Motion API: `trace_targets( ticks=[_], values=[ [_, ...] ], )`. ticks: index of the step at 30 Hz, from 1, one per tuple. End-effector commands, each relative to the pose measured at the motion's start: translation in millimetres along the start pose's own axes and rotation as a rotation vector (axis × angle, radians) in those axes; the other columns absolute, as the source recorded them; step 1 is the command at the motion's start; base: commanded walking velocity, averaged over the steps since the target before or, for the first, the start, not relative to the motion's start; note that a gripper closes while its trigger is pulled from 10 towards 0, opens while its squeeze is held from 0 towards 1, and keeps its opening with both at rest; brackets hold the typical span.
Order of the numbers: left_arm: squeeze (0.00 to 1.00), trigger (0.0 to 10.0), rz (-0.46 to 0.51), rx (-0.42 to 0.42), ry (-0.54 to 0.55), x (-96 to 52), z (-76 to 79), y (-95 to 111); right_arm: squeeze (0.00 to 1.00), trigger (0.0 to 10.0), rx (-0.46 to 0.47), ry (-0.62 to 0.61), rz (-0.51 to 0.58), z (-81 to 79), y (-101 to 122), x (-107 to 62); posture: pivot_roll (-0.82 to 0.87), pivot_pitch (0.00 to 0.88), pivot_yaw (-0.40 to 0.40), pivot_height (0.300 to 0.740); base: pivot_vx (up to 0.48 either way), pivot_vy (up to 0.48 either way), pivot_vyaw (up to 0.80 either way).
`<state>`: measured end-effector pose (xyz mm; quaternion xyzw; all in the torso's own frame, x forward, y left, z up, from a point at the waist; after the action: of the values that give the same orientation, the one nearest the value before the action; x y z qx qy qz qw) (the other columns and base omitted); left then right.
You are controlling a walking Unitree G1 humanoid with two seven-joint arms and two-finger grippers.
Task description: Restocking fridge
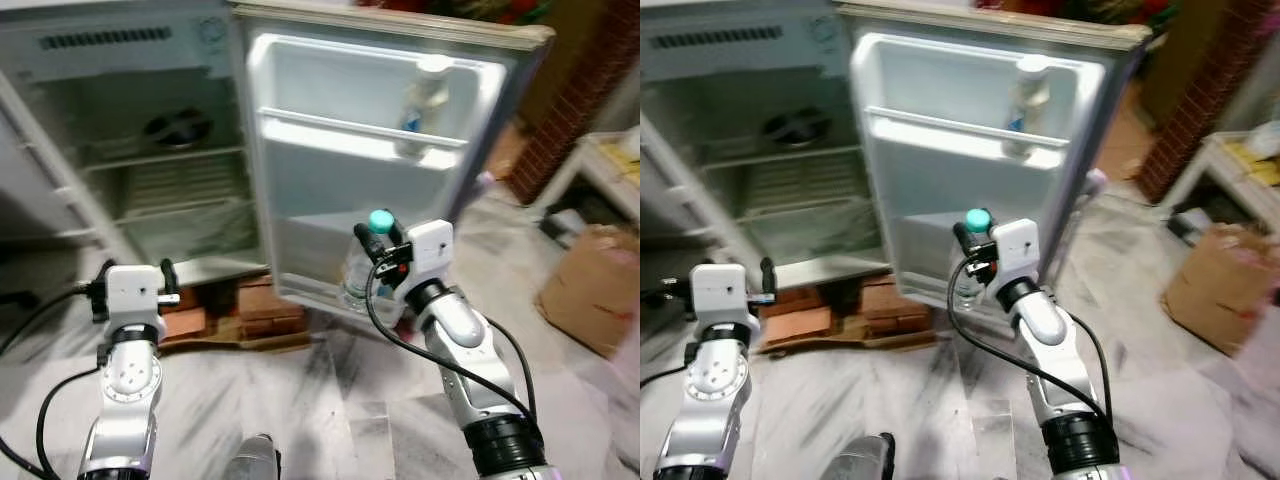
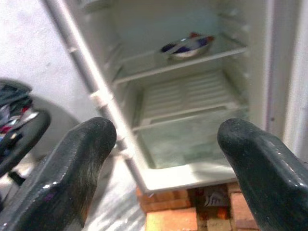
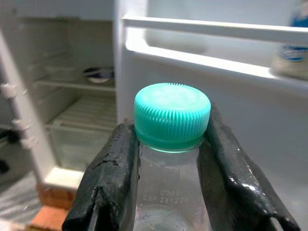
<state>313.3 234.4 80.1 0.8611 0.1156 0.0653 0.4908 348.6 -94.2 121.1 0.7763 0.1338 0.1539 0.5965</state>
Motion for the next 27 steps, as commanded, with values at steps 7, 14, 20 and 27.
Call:
trace_targets(
  ticks=[7, 14, 20, 27],
  values=[
    [0.00, 10.0, 0.029, 0.004, -0.034, 0.9, 2.7, 5, 0.00, 10.0, 0.006, -0.048, 0.036, 8.5, 7, -1.0, 0.15, 0.055, -0.064, 0.740, 0.000, 0.291, 0.23],
    [0.00, 10.0, 0.049, 0.002, -0.050, 1.7, 3.4, 8, 0.00, 10.0, 0.014, -0.051, 0.044, 7.8, 8, -0.5, 0.15, 0.055, -0.062, 0.740, 0.106, 0.425, 0.00],
    [0.00, 10.0, 0.067, 0.003, -0.075, 0.5, 7.9, 11, 0.00, 10.0, 0.008, -0.059, 0.041, 9.0, 8, 0.0, 0.14, 0.057, -0.064, 0.740, 0.264, 0.400, 0.00],
    [0.00, 10.0, 0.056, -0.022, -0.089, 0.4, 10.7, 10, 0.00, 10.0, 0.001, -0.075, 0.039, 13.5, 8, 0.9, 0.14, 0.058, -0.064, 0.740, 0.359, 0.318, 0.00]
  ],
)
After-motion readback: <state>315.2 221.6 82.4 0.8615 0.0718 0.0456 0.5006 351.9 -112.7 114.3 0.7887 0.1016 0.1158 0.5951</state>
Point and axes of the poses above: a point about 5 cm out from each wrist's last joint towards the gripper, its own x axis pointing out of the wrist towards the gripper, its own y axis along the axis of the wrist's last joint, z = x × y, the point moved 6 cm from there along x, pointing out of the wrist towards the gripper, and after that the axes turned 15 degrees about x, right-handed, at the moved point
